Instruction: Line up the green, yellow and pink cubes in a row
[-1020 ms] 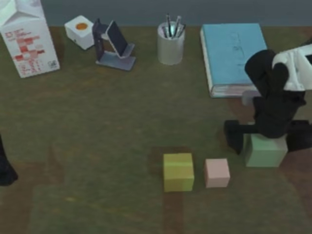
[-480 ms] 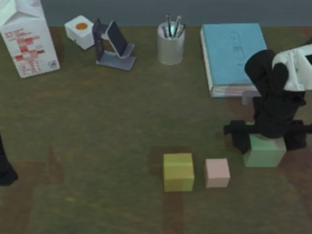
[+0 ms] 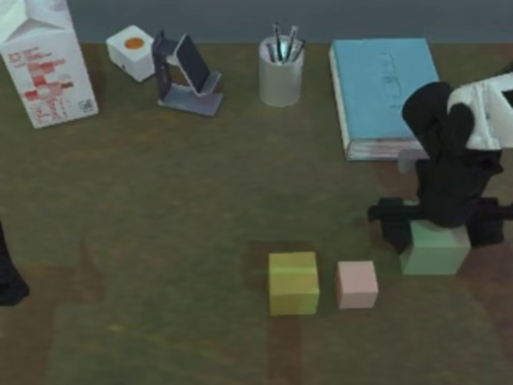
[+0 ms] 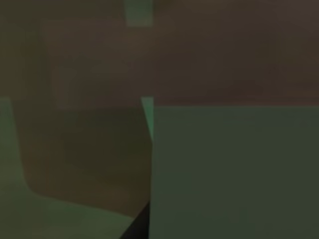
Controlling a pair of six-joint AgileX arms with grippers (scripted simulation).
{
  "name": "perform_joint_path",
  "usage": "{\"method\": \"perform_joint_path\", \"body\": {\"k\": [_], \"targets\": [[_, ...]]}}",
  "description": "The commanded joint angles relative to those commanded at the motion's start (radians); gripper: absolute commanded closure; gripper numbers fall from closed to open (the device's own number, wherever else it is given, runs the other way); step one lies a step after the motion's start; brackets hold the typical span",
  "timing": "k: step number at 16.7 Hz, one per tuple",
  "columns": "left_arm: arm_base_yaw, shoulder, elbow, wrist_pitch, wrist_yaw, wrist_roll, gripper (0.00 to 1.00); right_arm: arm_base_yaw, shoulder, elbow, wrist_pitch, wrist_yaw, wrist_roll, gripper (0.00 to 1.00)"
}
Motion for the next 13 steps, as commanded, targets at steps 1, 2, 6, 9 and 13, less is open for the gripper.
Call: {"method": "perform_joint_path", "body": {"k": [1,2,6,9,13], "targets": [[0.000,0.000,0.000,0.000,0.000,0.000,0.00,0.000,0.000,0.000,0.000,0.000,0.000,1.00],[0.000,0.000,0.000,0.000,0.000,0.000,0.00,-0.002,-0.007,0.002,-0.003,0.002,0.000,1.00],[0.000,0.000,0.000,0.000,0.000,0.000,0.00,-0.001,-0.040,0.045,-0.077,0.002,0.002,1.00],[0.000,0.000,0.000,0.000,0.000,0.000,0.00,0.004,-0.093,0.100,-0.197,0.002,0.000,1.00],[0.000,0.000,0.000,0.000,0.000,0.000,0.00,0.007,-0.126,0.128,-0.249,0.001,-0.003,1.00]]}}
